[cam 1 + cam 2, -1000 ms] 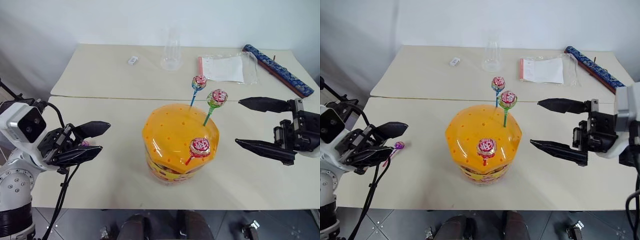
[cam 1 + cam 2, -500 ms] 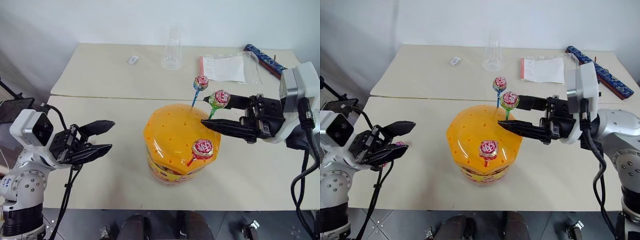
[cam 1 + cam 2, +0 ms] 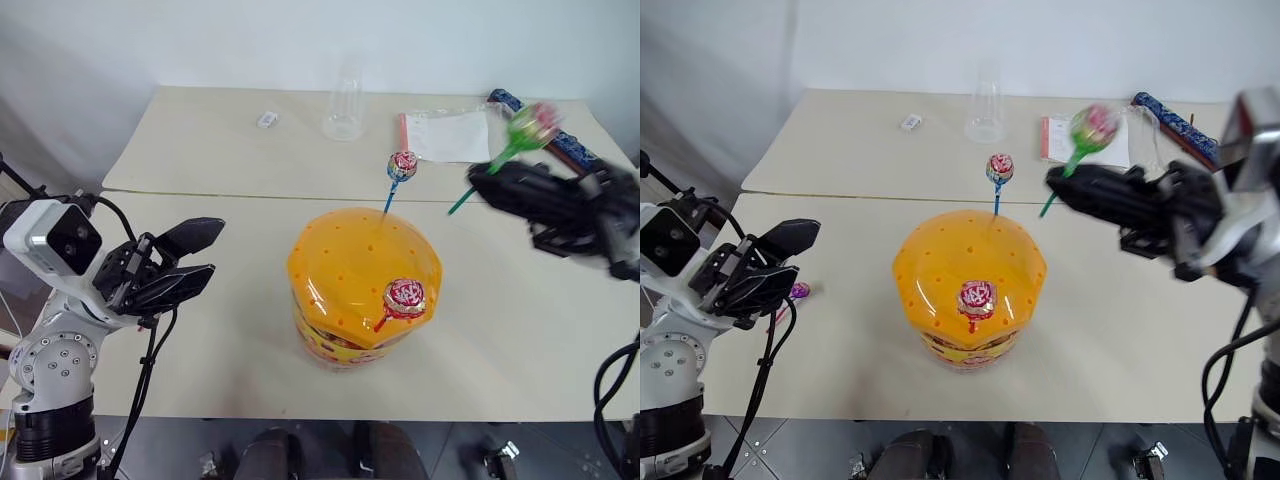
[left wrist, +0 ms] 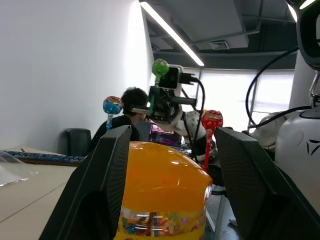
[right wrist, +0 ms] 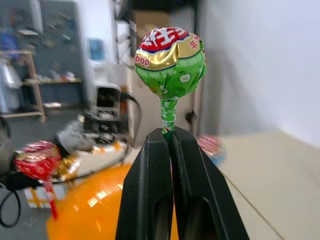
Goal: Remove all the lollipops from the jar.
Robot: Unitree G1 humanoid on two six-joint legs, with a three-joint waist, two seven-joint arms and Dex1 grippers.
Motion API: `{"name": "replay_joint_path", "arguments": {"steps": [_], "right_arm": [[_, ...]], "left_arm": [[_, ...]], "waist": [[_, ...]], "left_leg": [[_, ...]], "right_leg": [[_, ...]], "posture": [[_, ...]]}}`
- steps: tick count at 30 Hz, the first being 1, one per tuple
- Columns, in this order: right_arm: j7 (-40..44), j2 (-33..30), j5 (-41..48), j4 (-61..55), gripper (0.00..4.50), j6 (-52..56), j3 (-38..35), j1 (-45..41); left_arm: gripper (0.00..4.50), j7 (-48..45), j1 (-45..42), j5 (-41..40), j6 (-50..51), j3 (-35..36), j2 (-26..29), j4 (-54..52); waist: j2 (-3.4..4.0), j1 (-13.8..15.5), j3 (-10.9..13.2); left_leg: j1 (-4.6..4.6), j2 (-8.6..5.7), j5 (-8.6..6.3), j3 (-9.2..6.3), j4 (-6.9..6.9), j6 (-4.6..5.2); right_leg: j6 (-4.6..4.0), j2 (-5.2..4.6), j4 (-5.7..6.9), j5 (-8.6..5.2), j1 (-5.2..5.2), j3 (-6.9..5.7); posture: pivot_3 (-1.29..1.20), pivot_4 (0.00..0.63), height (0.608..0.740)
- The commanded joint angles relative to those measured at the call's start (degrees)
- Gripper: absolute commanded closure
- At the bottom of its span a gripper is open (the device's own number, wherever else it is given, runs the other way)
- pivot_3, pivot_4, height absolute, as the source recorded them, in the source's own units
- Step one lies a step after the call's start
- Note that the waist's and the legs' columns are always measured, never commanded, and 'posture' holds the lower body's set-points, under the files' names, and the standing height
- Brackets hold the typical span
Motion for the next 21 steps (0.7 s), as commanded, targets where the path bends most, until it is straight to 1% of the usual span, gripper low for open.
{"name": "replay_joint_path", "arguments": {"steps": [1,2,3,4,6,7,9,11,12,14,16,17,19,21], "right_arm": [[2.88,-6.34,-5.02,3.97,4.47,3.6,-4.61,5.65],[5.14,-9.83,-11.46,6.24,4.47,3.24,-4.6,10.84],[6.4,-12.66,-20.6,8.89,4.47,-0.53,-3.67,17.19],[6.39,-15.85,-31.11,12.43,4.47,-5.57,-1.21,24.55],[5.83,-18.49,-43.23,16.39,4.47,-12.63,2.4,32.89],[6.35,-18.08,-45.81,17.47,4.47,-15.35,3.03,35.48],[8.89,-14.67,-47.89,19.23,4.47,-22.02,2.45,38.05],[7.81,-9.53,-47.25,21.17,4.47,-24.67,1.25,36.45],[9.08,-7.35,-46.19,22.53,4.47,-25.98,0.32,35.88],[13.19,-5.68,-45.96,23.91,4.47,-28.29,-0.62,36.93],[15.62,-5.02,-45.23,23.36,4.02,-27.45,-1.63,38.4],[15.84,-4.53,-45.4,23.24,3.87,-28.2,-1.99,38.34],[16.89,-3.51,-46.14,23.23,3.24,-31.59,-2.48,37.54],[18.82,-2.24,-44.47,23.09,2.54,-33.21,-3.15,36.03]], "left_arm": [[1.71,-1.04,-1.05,0.08,-0.04,-0.59,0.94,-2.59],[1.71,-1.4,-1.29,0.44,-0.13,-0.95,1.11,-2.77],[1.71,-1.25,-1.6,0.4,-0.06,-1.08,1.18,-2.8],[1.71,-1.15,-1.92,0.38,0.01,-1.1,1.33,-2.63],[1.71,-0.99,-2.29,0.19,0.19,-0.89,1.6,-2.19],[1.71,-0.97,-2.39,0.18,0.2,-0.71,1.76,-1.93],[1.71,-0.62,-2.5,-0.09,0.38,-0.41,1.95,-1.83],[1.71,-0.23,-2.49,-0.38,0.64,-0.15,2.1,-1.84],[1.71,-0.13,-2.32,-0.46,0.91,-0.09,2.29,-1.9],[1.71,-0.13,-2.01,-0.49,1.36,-0.02,2.65,-1.92],[1.71,-0.1,-1.96,-0.56,1.68,0.07,2.84,-1.78],[1.71,-0.13,-2.05,-0.57,1.79,0.09,2.95,-1.5],[1.71,-0.19,-2.29,-0.45,1.84,0.1,3.07,-0.98],[1.71,-0.24,-2.49,-0.25,1.89,0.1,3.14,-0.44]], "waist": [[-0.01,0.01,0.0],[0.0,0.26,0.0],[-0.01,0.67,-0.01],[-0.09,0.67,-0.05],[-0.1,0.92,-0.06],[-0.1,0.87,-0.06],[-0.01,0.74,-0.05],[0.08,0.03,-0.03],[0.08,-0.27,-0.03],[0.12,-0.57,-0.02],[0.25,-0.57,0.02],[0.28,-0.54,0.0],[0.29,-0.51,0.0],[0.29,-0.5,0.0]], "left_leg": [[0.0,0.0,0.0,0.0,-0.01,0.0],[0.0,0.01,-0.01,0.03,0.0,0.01],[0.0,0.0,-0.01,0.04,0.0,0.02],[0.01,0.01,-0.01,0.04,0.0,0.02],[0.0,-0.04,0.02,0.11,0.01,0.07],[0.02,-0.07,0.05,0.11,0.0,0.11],[0.01,-0.09,0.06,0.27,0.0,0.12],[0.11,-0.04,0.07,0.38,0.01,0.11],[0.17,0.0,0.11,0.42,-0.04,0.05],[0.19,0.05,0.14,0.39,-0.02,-0.01],[0.21,0.05,0.14,0.34,-0.02,-0.02],[0.2,0.05,0.14,0.34,-0.03,-0.02],[0.18,0.05,0.14,0.3,-0.03,-0.02],[0.17,0.03,0.14,0.27,-0.03,-0.02]], "right_leg": [[0.0,0.0,-0.02,0.0,0.0,0.01],[0.0,0.01,-0.05,0.0,0.01,0.01],[0.0,0.01,-0.09,0.0,0.01,0.02],[0.0,0.03,-0.14,0.0,0.06,0.0],[0.0,0.01,-0.19,0.0,0.09,0.03],[0.01,0.0,-0.22,0.0,0.11,0.03],[0.08,0.03,-0.25,0.04,0.06,-0.02],[0.12,0.12,-0.21,0.06,0.07,-0.08],[0.12,0.16,-0.21,0.07,0.08,-0.06],[0.12,0.22,-0.2,0.06,0.09,-0.05],[0.11,0.23,-0.19,0.06,0.08,-0.02],[0.11,0.22,-0.14,0.06,0.07,0.01],[0.11,0.2,-0.12,0.06,0.08,0.05],[0.11,0.18,-0.14,0.06,0.09,0.05]], "posture": [[0.0,0.15,0.74],[0.0,0.15,0.74],[0.0,0.15,0.74],[0.0,0.15,0.74],[0.0,0.15,0.74],[0.0,0.15,0.74],[0.0,0.15,0.74],[0.0,0.15,0.74],[0.0,0.15,0.74],[0.0,0.15,0.74],[0.0,0.15,0.74],[0.0,0.15,0.74],[0.0,0.15,0.74],[0.0,0.15,0.74]]}}
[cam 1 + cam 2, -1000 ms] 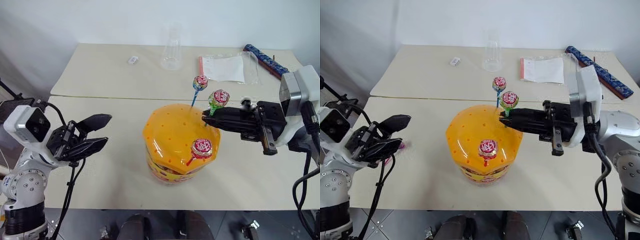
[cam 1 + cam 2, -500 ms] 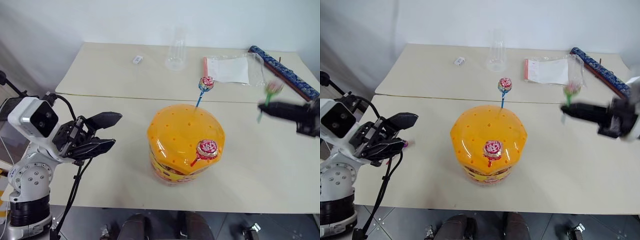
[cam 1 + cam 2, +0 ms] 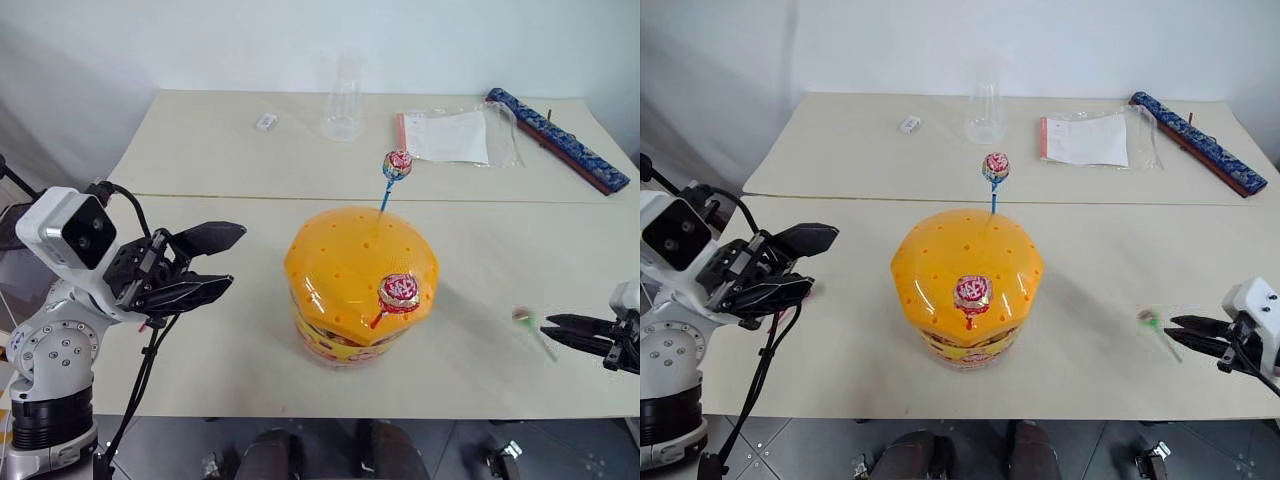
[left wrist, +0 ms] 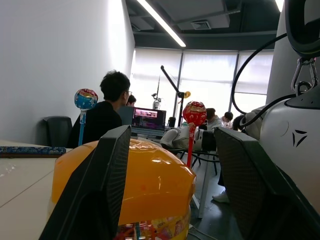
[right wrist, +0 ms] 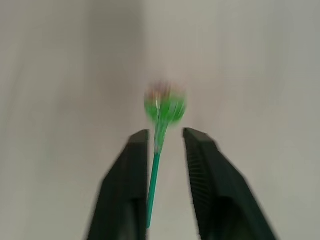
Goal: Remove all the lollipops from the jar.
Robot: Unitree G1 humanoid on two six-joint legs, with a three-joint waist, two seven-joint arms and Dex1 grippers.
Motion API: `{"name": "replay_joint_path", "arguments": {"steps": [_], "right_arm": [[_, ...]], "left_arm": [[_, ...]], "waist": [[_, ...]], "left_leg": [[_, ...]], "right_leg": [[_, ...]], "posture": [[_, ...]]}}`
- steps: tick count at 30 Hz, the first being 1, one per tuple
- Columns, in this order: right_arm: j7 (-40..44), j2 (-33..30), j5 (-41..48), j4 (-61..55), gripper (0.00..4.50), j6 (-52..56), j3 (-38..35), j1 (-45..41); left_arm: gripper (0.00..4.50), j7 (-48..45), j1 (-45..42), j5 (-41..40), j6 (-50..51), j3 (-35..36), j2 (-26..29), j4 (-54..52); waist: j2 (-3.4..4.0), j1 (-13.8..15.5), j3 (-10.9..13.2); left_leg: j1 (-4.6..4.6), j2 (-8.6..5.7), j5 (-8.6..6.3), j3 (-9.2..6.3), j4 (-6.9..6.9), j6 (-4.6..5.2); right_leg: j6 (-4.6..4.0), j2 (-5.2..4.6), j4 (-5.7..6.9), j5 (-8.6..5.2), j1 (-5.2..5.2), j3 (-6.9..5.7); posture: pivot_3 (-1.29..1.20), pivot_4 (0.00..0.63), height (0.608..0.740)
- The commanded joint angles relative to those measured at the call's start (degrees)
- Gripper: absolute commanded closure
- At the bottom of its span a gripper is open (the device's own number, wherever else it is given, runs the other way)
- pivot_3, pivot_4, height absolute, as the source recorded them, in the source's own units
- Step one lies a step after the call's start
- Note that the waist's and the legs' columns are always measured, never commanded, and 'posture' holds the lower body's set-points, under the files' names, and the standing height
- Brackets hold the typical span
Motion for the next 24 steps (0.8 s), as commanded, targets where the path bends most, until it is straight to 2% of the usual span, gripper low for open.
{"name": "replay_joint_path", "arguments": {"steps": [1,2,6,10,15,16,20,24], "right_arm": [[4.6,2.16,5.55,-2.46,2.23,-2.86,-4.52,-2.93],[6.41,3.07,9.09,-4.51,1.91,-2.06,-5.74,-3.98],[10.21,3.86,19.6,-17.41,1.91,2.07,-7.19,-6.53],[5.37,4.98,30.45,-32.44,1.91,7.17,-5.59,-9.65],[6.24,4.45,33.33,-39.53,1.91,7.45,-0.1,-16.34],[7.02,4.28,32.82,-39.8,1.91,7.19,1.48,-18.03],[-0.69,8.8,31.59,-40.21,1.91,12.42,18.08,-37.29],[-3.72,13.66,27.65,-37.43,1.91,14.92,25.69,-45.31]], "left_arm": [[1.71,-0.19,-0.57,-0.46,0.07,1.27,0.78,0.76],[1.71,-0.42,-0.55,-0.28,0.1,1.33,0.95,1.2],[1.71,-1.39,-0.4,0.14,0.3,1.45,1.72,3.16],[1.71,-3.72,-1.08,0.61,0.82,0.87,2.68,5.61],[1.71,-6.95,-2.52,3.43,0.56,-1.01,3.46,8.89],[1.71,-7.23,-2.68,3.84,0.57,-1.25,3.38,9.19],[1.71,-7.33,-2.6,4.41,0.67,-1.71,2.24,8.76],[1.71,-7.64,-2.62,3.82,1.33,-1.85,1.84,7.88]], "waist": [[0.02,0.01,0.0],[0.02,0.01,0.0],[0.11,0.0,0.04],[0.11,0.0,0.04],[0.07,0.51,0.03],[0.06,0.68,0.03],[0.05,-0.04,0.02],[0.05,-0.24,0.02]], "left_leg": [[0.0,0.0,0.0,-0.01,0.0,0.0],[0.0,-0.01,0.0,-0.01,0.0,0.0],[-0.01,0.0,0.0,-0.11,0.0,0.0],[-0.02,0.02,-0.02,-0.23,0.0,-0.03],[-0.05,-0.04,-0.05,-0.28,0.0,-0.07],[-0.08,-0.06,-0.05,-0.27,0.0,-0.07],[-0.08,-0.05,-0.07,-0.19,0.01,-0.07],[-0.11,0.14,-0.14,-0.29,0.0,-0.22]], "right_leg": [[0.0,0.0,0.0,0.0,0.0,-0.01],[0.0,-0.01,0.01,0.0,0.0,0.0],[0.0,-0.04,0.04,0.0,0.0,0.13],[0.0,-0.11,0.11,0.0,-0.01,0.14],[0.0,-0.18,0.02,0.0,0.0,0.11],[0.0,-0.18,0.0,0.0,-0.01,0.1],[-0.01,-0.28,-0.03,0.0,-0.09,0.16],[-0.07,-0.31,0.21,-0.03,-0.2,0.07]], "posture": [[0.0,0.15,0.74],[0.0,0.15,0.74],[0.0,0.15,0.74],[0.0,0.15,0.74],[0.0,0.15,0.74],[0.0,0.15,0.74],[0.0,0.15,0.74],[0.0,0.15,0.74]]}}
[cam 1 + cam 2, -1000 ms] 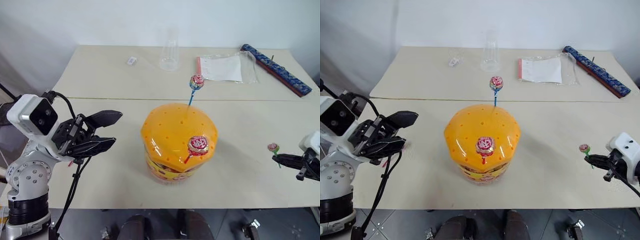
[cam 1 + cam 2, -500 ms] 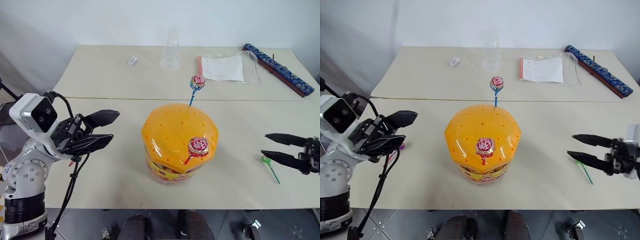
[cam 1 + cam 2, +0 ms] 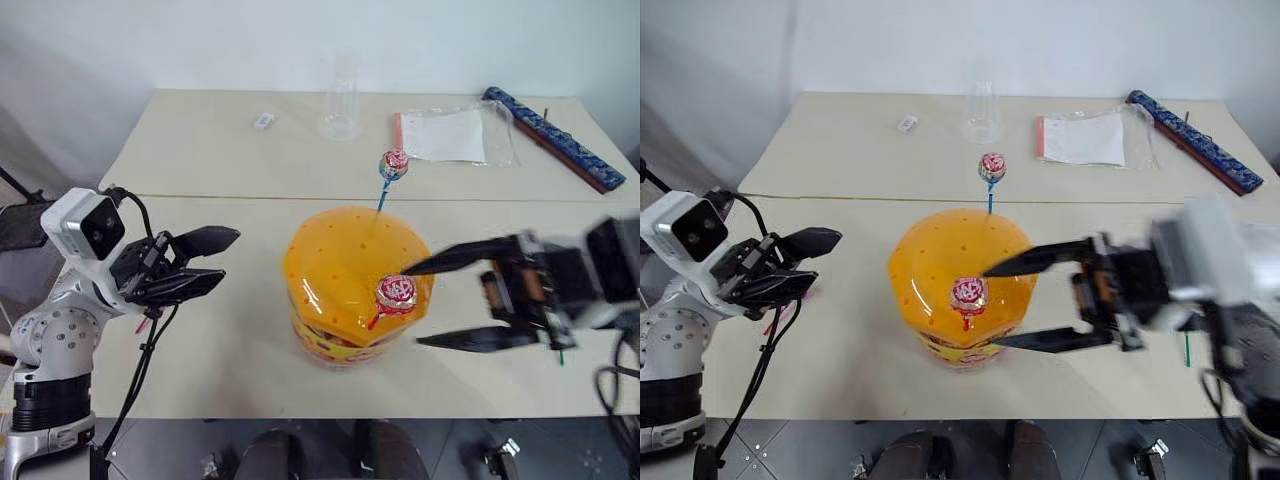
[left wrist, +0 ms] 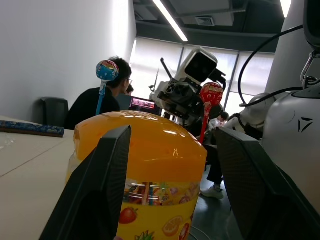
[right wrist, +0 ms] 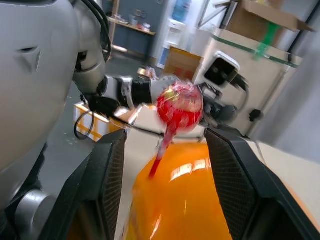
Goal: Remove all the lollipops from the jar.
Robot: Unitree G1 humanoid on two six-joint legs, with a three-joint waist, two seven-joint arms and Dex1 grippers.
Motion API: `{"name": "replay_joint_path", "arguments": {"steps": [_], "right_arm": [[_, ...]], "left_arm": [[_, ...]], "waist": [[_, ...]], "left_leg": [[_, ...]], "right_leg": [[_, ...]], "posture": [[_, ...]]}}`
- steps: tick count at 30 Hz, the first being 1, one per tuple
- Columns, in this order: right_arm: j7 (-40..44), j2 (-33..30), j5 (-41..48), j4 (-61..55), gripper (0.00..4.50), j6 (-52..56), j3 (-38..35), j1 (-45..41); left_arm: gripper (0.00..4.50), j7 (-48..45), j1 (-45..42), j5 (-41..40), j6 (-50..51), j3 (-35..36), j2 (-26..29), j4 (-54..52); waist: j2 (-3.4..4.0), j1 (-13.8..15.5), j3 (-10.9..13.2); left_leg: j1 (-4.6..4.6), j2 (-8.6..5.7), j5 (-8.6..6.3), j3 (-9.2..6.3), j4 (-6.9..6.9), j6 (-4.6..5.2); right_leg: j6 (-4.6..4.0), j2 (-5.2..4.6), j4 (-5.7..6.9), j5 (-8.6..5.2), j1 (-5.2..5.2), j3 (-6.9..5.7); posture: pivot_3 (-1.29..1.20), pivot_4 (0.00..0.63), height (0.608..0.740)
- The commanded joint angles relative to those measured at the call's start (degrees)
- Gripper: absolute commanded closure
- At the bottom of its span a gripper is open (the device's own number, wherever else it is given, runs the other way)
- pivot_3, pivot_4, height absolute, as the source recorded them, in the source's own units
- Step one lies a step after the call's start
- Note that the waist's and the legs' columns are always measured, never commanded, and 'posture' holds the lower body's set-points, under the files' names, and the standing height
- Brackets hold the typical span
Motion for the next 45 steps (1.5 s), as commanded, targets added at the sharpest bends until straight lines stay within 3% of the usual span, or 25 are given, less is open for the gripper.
{"name": "replay_joint_path", "arguments": {"steps": [1,12,15,21,26,28,31,33,34,39,42,45], "right_arm": [[-1.96,2.95,-1.32,1.73,1.91,1.88,3.9,-4.04],[5.67,2.56,-2.73,3.6,1.91,4.8,6.22,-5.09],[5.63,3.45,-2.04,4.1,2.49,4.84,5.58,-5.51],[5.39,5.46,-1.27,5.11,4.48,4.48,4.71,-6.32],[2.58,6.01,5.52,5.52,4.48,8.24,1.09,-6.94],[-2.01,4.14,13.85,6.58,4.48,12.34,-3.23,-7.85],[-11.3,-3.43,27.45,12.77,4.48,20.64,-12.17,-7.51],[-12.86,-6.85,27.95,14.56,4.48,22.14,-16.35,-5.65],[-12.94,-8.86,27.03,16.07,4.48,22.95,-18.72,-4.39],[-4.16,-24.12,3.21,30.6,4.48,19.59,-24.81,10.17],[-5.7,-29.38,-18.75,41.68,4.48,5.95,-19.18,21.21],[-4.53,-30.41,-32.6,49.63,4.48,-8.21,-13.12,27.63]], "left_arm": [[1.71,-0.55,-0.21,-0.77,0.39,0.65,0.08,-2.22],[1.71,0.58,1.0,-1.16,0.2,1.49,-1.34,-4.05],[1.71,0.91,1.23,-1.62,0.26,1.84,-1.44,-4.48],[1.71,1.52,1.31,-2.68,0.52,2.42,-1.54,-5.16],[1.71,1.79,1.68,-3.24,0.89,2.85,-1.7,-5.73],[1.71,1.89,1.67,-3.72,0.78,2.94,-1.92,-6.02],[1.71,2.14,1.01,-4.84,1.18,2.96,-1.93,-6.32],[1.71,2.0,1.09,-5.07,1.32,2.93,-1.76,-6.73],[1.71,1.93,1.14,-5.13,1.36,2.91,-1.73,-6.93],[1.71,1.15,0.39,-4.69,1.23,2.27,-1.96,-7.23],[1.71,0.95,-0.52,-4.53,1.29,1.7,-2.21,-6.96],[1.71,0.9,-0.96,-4.31,1.32,1.4,-2.21,-6.79]], "waist": [[0.0,0.11,0.0],[-0.01,0.07,0.0],[-0.01,0.06,0.0],[-0.01,-0.04,0.0],[0.0,0.11,0.0],[-0.01,0.2,0.0],[-0.02,0.37,0.01],[-0.03,0.34,0.0],[-0.03,0.27,0.0],[-0.03,0.64,0.01],[-0.05,0.56,0.0],[-0.02,0.33,-0.01]], "left_leg": [[-0.03,0.0,-0.01,-0.05,-0.02,-0.01],[-0.04,-0.18,0.06,0.0,0.09,0.28],[0.0,-0.16,0.06,0.0,0.09,0.27],[0.0,-0.13,0.06,-0.02,0.06,0.26],[-0.02,-0.15,0.06,-0.02,0.06,0.26],[-0.04,-0.16,0.06,-0.08,0.07,0.26],[-0.1,-0.22,0.06,-0.19,0.08,0.26],[-0.13,-0.23,0.05,-0.3,0.06,0.27],[-0.14,-0.21,0.04,-0.31,0.03,0.27],[-0.22,-0.21,0.05,-0.1,-0.01,0.3],[-0.17,-0.23,0.09,0.14,0.04,0.38],[-0.12,-0.27,0.11,0.26,0.04,0.41]], "right_leg": [[-0.03,0.02,0.04,-0.01,-0.02,-0.08],[0.08,0.1,-0.08,0.04,0.17,-0.76],[0.07,0.1,0.0,0.04,0.16,-0.75],[0.07,0.09,0.03,0.04,0.13,-0.76],[0.07,0.07,0.01,0.04,0.13,-0.76],[0.07,0.03,0.01,0.04,0.14,-0.74],[0.07,-0.1,0.0,0.04,0.15,-0.59],[0.06,-0.23,-0.07,0.04,0.16,-0.52],[0.06,-0.37,-0.14,0.04,0.18,-0.53],[0.06,0.06,-0.34,0.04,0.18,-0.54],[0.07,0.08,-0.39,0.05,0.19,-0.58],[0.1,0.07,-0.39,0.06,0.19,-0.57]], "posture": [[0.0,0.15,0.74],[0.0,0.15,0.74],[0.0,0.15,0.74],[0.0,0.15,0.74],[0.0,0.15,0.74],[0.0,0.15,0.74],[0.0,0.15,0.74],[0.0,0.15,0.74],[0.0,0.15,0.74],[0.0,0.15,0.74],[0.0,0.15,0.74],[0.0,0.15,0.74]]}}
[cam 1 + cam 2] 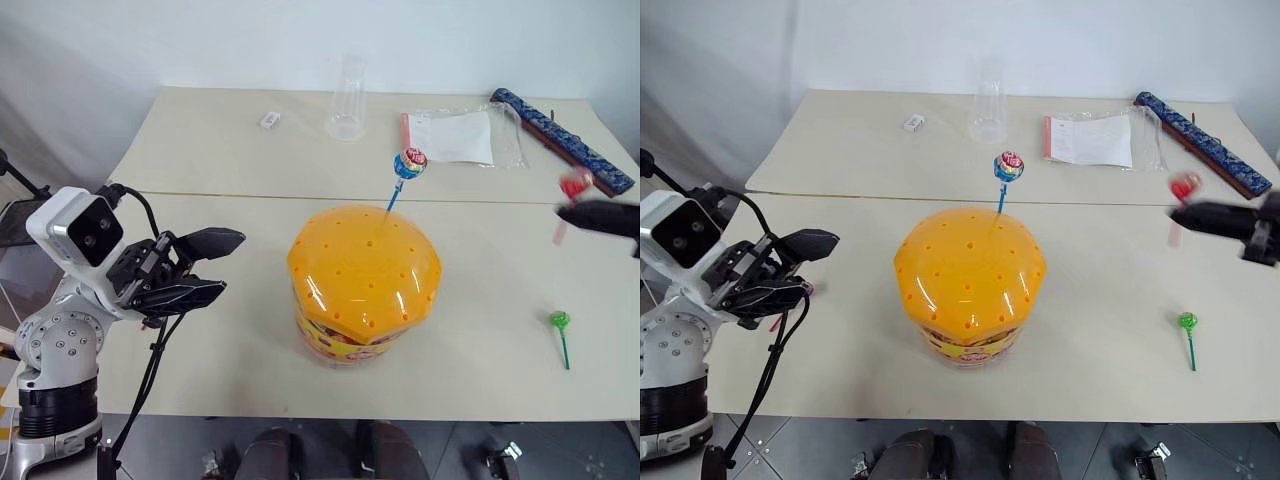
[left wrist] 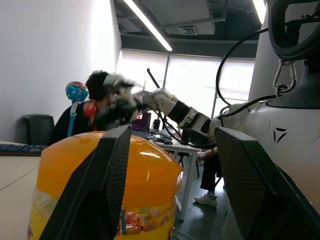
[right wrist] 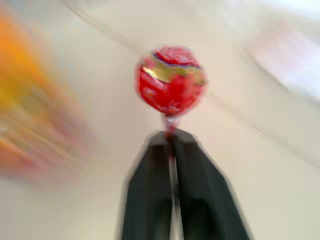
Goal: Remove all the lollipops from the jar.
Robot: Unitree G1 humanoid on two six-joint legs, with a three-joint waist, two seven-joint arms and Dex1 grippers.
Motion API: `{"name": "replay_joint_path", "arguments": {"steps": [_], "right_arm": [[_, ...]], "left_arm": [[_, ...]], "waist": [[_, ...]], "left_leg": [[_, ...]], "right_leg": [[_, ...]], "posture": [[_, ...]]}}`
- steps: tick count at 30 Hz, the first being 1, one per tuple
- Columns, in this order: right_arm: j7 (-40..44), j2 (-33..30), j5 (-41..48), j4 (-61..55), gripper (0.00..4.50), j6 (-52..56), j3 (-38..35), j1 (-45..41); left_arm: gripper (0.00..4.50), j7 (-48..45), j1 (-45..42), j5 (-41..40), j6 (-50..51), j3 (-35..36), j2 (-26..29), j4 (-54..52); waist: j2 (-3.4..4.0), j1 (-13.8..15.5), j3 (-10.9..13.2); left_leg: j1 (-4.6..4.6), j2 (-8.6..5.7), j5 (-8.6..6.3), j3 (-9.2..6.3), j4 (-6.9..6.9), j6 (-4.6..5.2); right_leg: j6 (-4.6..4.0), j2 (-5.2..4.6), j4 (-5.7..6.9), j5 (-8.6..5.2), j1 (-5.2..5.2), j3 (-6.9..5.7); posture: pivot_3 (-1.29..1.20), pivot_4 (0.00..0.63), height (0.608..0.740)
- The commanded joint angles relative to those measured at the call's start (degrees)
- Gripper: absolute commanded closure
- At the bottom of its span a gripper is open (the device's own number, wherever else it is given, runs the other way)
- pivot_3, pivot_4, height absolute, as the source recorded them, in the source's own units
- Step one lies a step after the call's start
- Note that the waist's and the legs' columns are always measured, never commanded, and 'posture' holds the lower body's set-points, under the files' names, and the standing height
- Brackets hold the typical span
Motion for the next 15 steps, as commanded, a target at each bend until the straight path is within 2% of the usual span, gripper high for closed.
{"name": "replay_joint_path", "arguments": {"steps": [1,3,5,7,11,15], "right_arm": [[1.12,0.22,-13.11,6.77,4.48,-13.46,5.06,2.95],[0.61,2.89,-14.63,9.16,4.48,-14.35,6.78,1.7],[1.33,4.66,-18.46,13.31,4.48,-19.69,9.14,1.37],[2.53,5.89,-19.64,16.75,4.48,-19.24,10.25,1.05],[5.75,6.83,-20.35,20.12,3.49,-20.73,10.31,-0.18],[10.51,8.4,-15.15,18.22,2.1,-20.9,4.71,-0.34]], "left_arm": [[1.71,0.03,-1.34,-1.55,0.51,0.43,0.15,-0.57],[1.71,-0.29,-1.74,-1.57,1.06,0.74,1.12,-0.18],[1.71,-1.45,-1.78,0.06,0.59,0.8,2.03,-0.06],[1.71,-1.21,-2.19,0.7,-0.11,1.18,1.99,0.11],[1.71,-0.09,-2.21,0.2,0.03,1.76,2.01,-0.07],[1.71,1.64,0.88,0.13,-0.63,4.52,1.54,0.59]], "waist": [[0.14,-0.34,0.04],[0.26,-0.62,0.06],[0.3,-0.95,0.06],[0.41,-0.85,0.05],[0.42,-0.53,0.05],[0.42,-0.42,0.05]], "left_leg": [[0.0,0.01,0.0,0.03,-0.02,-0.01],[0.03,0.03,0.01,0.03,-0.03,-0.03],[0.08,0.13,0.03,0.09,-0.04,-0.1],[0.17,0.14,0.05,0.08,-0.07,-0.15],[0.15,0.12,0.05,0.1,-0.03,-0.15],[0.16,0.11,0.05,0.05,-0.01,-0.15]], "right_leg": [[0.0,0.01,0.03,0.0,-0.04,0.02],[0.01,0.03,0.1,0.0,-0.07,0.02],[0.01,0.16,0.13,0.0,-0.08,0.05],[0.0,0.18,0.2,-0.01,-0.07,0.06],[0.0,0.16,0.18,-0.01,-0.05,0.14],[0.0,0.14,0.18,-0.01,-0.03,0.2]], "posture": [[0.0,0.15,0.74],[0.0,0.15,0.74],[0.0,0.15,0.74],[0.0,0.15,0.74],[0.0,0.15,0.74],[0.0,0.15,0.74]]}}
